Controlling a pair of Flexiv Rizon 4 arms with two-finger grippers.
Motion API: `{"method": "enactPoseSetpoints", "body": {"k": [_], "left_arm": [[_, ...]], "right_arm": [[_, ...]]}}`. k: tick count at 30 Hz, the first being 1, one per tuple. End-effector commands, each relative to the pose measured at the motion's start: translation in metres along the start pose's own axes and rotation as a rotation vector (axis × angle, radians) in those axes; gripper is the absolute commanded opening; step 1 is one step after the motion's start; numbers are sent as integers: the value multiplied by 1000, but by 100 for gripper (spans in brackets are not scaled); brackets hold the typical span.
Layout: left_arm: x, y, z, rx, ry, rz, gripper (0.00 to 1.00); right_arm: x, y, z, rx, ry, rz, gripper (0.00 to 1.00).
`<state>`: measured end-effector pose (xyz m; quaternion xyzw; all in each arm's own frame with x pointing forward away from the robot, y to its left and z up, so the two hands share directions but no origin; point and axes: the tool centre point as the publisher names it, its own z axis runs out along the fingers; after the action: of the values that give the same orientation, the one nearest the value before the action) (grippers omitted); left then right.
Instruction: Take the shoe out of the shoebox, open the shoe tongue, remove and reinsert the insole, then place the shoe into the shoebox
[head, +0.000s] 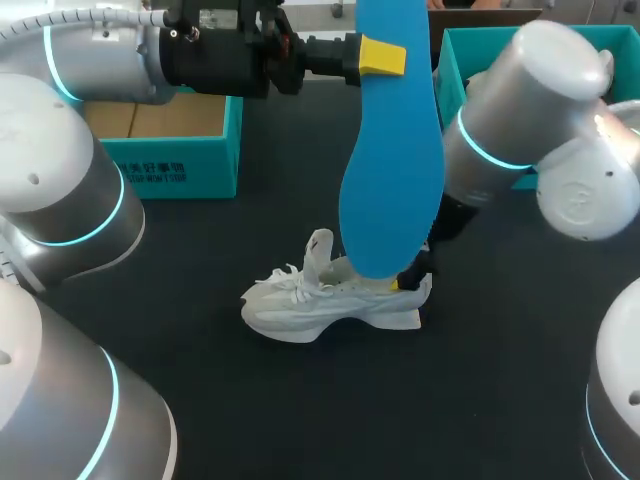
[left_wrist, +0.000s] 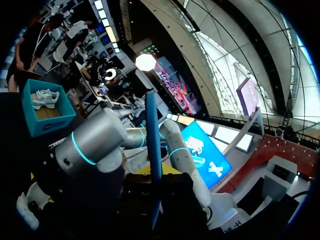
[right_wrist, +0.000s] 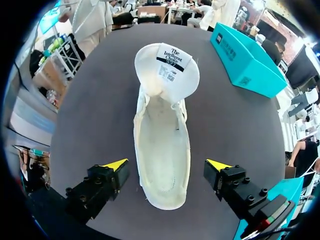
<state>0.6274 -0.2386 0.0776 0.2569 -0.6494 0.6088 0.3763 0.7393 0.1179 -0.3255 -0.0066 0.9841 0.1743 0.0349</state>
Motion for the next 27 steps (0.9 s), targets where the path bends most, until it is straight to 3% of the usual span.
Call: {"method": "enactPoseSetpoints", "body": {"k": [1,9,17,25,26,27], "left_arm": [[0,2,0,2,0,-1,0],[0,2,0,2,0,-1,0],[0,2,0,2,0,-1,0],[0,2,0,2,0,-1,0],[0,2,0,2,0,-1,0],[0,2,0,2,0,-1,0]], "right_arm": [[-1,3,3,26,-1,2,100],[-3,6,5,21,1,-4,100],[-33,26,40,-1,42,-66,100],[-37,27,69,-9,82,-77,100],[-36,27,71,-8,83,-76,94],[-35,26,74,-10,86,-75,75]]}}
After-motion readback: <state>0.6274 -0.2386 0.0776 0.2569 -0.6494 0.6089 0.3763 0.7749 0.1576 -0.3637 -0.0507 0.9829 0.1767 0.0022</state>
